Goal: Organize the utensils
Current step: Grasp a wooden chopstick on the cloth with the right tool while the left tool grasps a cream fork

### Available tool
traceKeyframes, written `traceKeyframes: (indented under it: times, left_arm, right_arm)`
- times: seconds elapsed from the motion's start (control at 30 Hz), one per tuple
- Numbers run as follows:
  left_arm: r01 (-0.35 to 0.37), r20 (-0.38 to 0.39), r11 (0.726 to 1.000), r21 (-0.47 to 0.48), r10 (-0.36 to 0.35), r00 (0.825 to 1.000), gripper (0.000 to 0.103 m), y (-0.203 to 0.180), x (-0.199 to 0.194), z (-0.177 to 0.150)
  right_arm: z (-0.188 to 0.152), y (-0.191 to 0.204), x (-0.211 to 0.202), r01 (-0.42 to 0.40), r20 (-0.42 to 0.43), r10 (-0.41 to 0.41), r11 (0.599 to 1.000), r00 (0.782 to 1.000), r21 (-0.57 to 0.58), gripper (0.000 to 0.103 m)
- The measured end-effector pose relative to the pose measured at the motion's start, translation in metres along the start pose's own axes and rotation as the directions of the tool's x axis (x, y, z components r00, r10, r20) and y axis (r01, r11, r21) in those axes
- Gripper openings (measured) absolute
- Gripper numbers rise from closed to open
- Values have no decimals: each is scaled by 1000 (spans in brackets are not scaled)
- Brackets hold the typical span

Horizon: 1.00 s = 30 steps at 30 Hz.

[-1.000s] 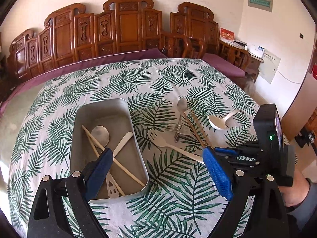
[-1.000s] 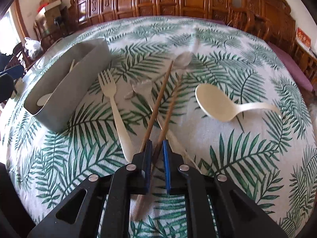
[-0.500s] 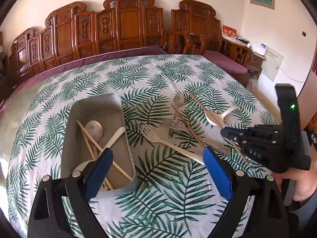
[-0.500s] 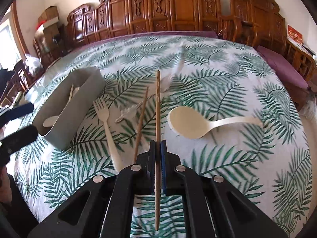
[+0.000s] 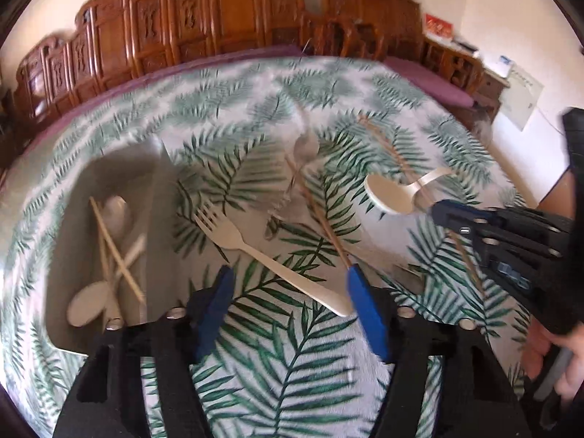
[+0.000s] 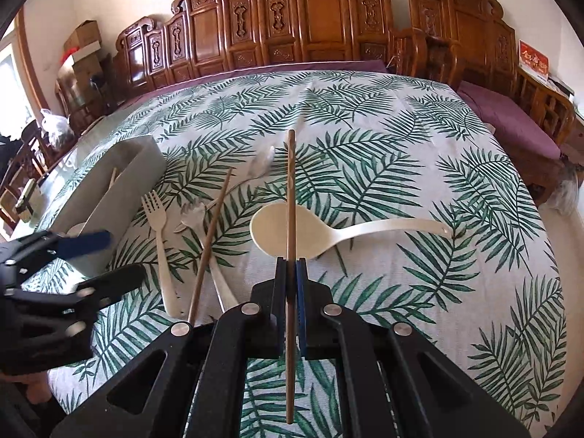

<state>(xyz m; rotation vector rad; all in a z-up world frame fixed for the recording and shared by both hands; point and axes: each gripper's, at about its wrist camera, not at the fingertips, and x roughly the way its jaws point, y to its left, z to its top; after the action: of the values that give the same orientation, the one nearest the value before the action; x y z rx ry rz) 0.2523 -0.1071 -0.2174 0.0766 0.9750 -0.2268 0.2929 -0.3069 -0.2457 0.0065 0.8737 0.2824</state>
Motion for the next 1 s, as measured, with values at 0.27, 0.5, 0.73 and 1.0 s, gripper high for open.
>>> traceKeyframes:
  times: [0.27,0.5,0.73,1.0]
  left_arm:
    - [-101,-52,995,-2,101,994,49,0,33,11]
    - [-113,-103,993,-36,109,989,41,8,45,9]
    - [-76,-113,996,-51,70,991,15,11,38,-4]
    - [-56,-118,997,-55,49,992,7,19,34,-6]
  right_arm:
    - [3,-4,-3,-30,13,30,999,999,31,6]
    - [5,-5,-5,-42,25,41,998,999,40,6]
    - [6,-2,-7,-48,30,47,998,998,35,6]
    - [6,3,-7,-53,26,52,998,998,20,6]
